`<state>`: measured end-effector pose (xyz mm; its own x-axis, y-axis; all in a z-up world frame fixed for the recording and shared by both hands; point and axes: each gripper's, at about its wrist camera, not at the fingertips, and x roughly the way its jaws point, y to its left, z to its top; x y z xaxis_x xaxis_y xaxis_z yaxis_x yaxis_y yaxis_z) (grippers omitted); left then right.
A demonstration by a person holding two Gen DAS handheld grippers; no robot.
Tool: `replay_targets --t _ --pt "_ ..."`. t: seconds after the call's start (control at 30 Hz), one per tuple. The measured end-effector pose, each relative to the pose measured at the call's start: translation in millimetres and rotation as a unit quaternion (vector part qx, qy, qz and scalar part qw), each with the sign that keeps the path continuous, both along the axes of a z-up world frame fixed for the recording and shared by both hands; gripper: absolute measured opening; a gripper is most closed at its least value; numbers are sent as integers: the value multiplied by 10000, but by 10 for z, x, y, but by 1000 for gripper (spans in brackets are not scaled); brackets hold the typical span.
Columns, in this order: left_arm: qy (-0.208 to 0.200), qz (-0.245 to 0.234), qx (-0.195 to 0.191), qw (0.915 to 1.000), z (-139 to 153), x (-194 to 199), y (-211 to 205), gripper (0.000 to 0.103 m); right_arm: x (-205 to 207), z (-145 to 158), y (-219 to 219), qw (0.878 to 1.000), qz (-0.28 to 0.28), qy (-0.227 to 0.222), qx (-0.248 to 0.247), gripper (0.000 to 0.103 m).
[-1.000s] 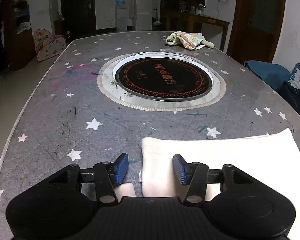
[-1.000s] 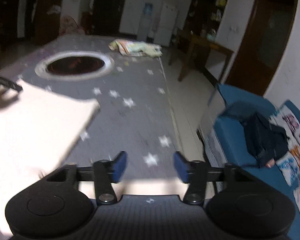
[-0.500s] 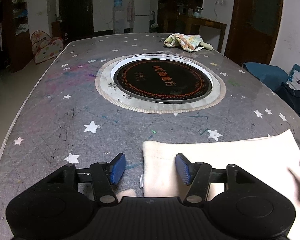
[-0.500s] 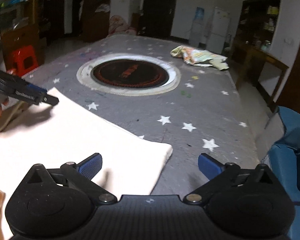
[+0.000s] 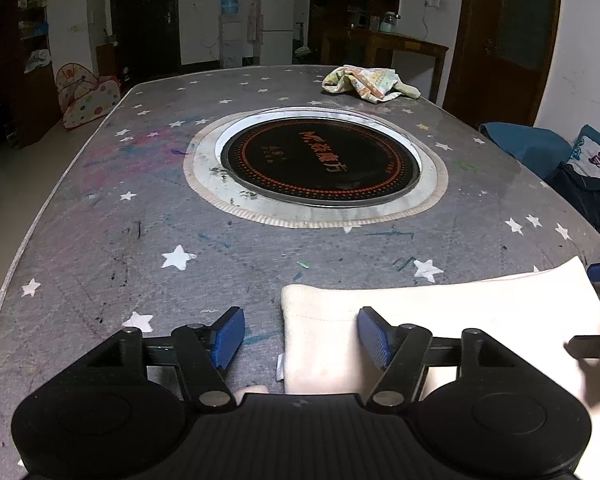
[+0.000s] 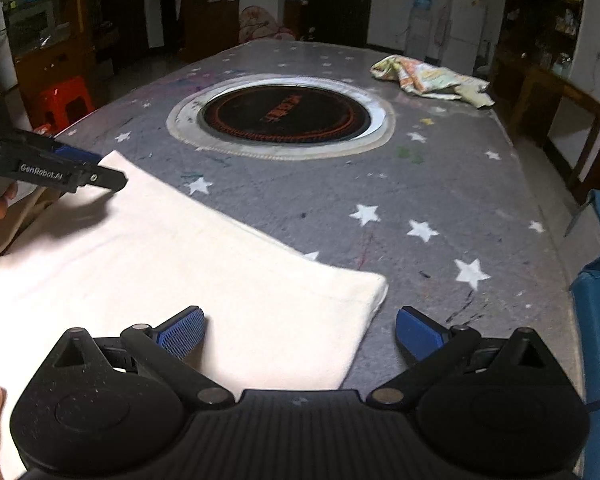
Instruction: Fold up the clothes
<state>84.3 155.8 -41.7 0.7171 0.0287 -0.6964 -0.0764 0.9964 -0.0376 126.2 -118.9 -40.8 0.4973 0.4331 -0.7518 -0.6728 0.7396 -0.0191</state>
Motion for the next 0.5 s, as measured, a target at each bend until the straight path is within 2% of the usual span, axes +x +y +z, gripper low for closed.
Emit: replay_targets --t 0.17,0.4,0.5 --pt "12 -150 60 9999 -1 -7 -33 65 43 -28 -31 9996 -86 241 127 103" --pt "70 -164 98 9998 0 -2 -72 66 42 -48 -52 9994 -99 268 201 103" --pt "150 -169 67 9997 -4 1 -80 76 46 -47 -42 9993 -131 287 191 103"
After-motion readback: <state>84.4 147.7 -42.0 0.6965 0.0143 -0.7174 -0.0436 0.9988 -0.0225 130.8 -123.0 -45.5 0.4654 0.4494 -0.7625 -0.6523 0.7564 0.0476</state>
